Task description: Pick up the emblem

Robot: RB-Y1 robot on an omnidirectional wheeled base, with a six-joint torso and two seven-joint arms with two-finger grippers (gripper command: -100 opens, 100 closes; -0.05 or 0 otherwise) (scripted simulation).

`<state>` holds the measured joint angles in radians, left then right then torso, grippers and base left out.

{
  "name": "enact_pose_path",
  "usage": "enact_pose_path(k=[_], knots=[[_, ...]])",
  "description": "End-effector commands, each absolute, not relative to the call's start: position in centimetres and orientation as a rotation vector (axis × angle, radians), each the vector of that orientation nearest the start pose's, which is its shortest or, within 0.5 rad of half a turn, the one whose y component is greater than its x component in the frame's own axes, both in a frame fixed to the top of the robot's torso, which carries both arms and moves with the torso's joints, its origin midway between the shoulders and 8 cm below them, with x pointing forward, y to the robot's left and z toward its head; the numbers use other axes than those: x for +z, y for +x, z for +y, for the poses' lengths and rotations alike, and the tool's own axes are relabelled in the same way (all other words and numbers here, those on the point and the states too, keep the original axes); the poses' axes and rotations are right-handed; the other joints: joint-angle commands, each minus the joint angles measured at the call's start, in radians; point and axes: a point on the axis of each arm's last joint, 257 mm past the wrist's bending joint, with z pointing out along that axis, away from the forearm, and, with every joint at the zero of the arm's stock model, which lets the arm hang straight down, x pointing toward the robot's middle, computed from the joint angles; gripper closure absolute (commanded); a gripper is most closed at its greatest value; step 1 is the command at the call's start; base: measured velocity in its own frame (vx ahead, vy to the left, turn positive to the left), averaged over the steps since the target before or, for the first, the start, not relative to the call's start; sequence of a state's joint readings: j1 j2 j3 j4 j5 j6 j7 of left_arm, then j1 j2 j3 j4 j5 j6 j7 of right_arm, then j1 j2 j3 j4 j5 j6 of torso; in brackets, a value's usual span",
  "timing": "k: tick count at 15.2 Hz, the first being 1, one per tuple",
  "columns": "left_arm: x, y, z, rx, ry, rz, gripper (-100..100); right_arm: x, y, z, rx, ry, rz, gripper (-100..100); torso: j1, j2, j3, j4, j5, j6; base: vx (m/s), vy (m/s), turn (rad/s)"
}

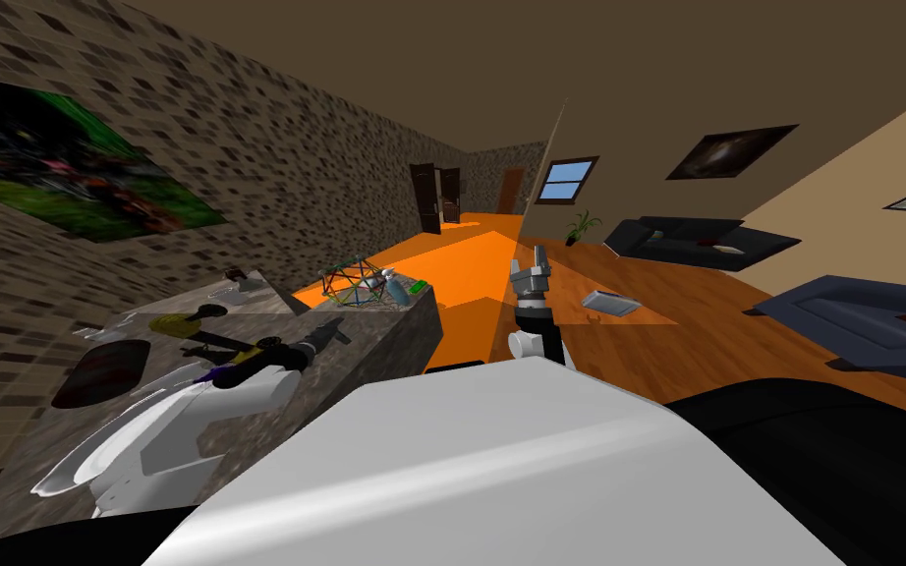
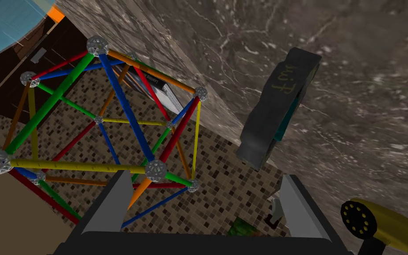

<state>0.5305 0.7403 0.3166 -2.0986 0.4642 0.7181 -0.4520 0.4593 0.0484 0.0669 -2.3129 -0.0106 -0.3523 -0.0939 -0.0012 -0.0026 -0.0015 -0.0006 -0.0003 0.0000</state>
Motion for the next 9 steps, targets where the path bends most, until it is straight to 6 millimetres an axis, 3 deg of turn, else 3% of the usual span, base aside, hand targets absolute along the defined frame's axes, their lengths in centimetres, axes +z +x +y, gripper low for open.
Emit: enact_pose_path(k=[1, 9], knots=[[-24.0, 35.2, 51.6, -0.156, -1.036, 1.932, -100, 2.5, 36.7, -26.0, 1.461, 0.806, 0.593, 0, 0.0, 0.0, 0.0, 0.0, 0.0, 0.0, 0.037, -0.017, -0.028], [-25.5, 33.0, 53.6, -0.051, -1.097, 2.025, -100, 2.5, 36.7, -26.0, 1.461, 0.806, 0.593, 0, 0.0, -0.001, 0.0, 0.0, 0.0, 0.0, 0.038, -0.016, -0.02]])
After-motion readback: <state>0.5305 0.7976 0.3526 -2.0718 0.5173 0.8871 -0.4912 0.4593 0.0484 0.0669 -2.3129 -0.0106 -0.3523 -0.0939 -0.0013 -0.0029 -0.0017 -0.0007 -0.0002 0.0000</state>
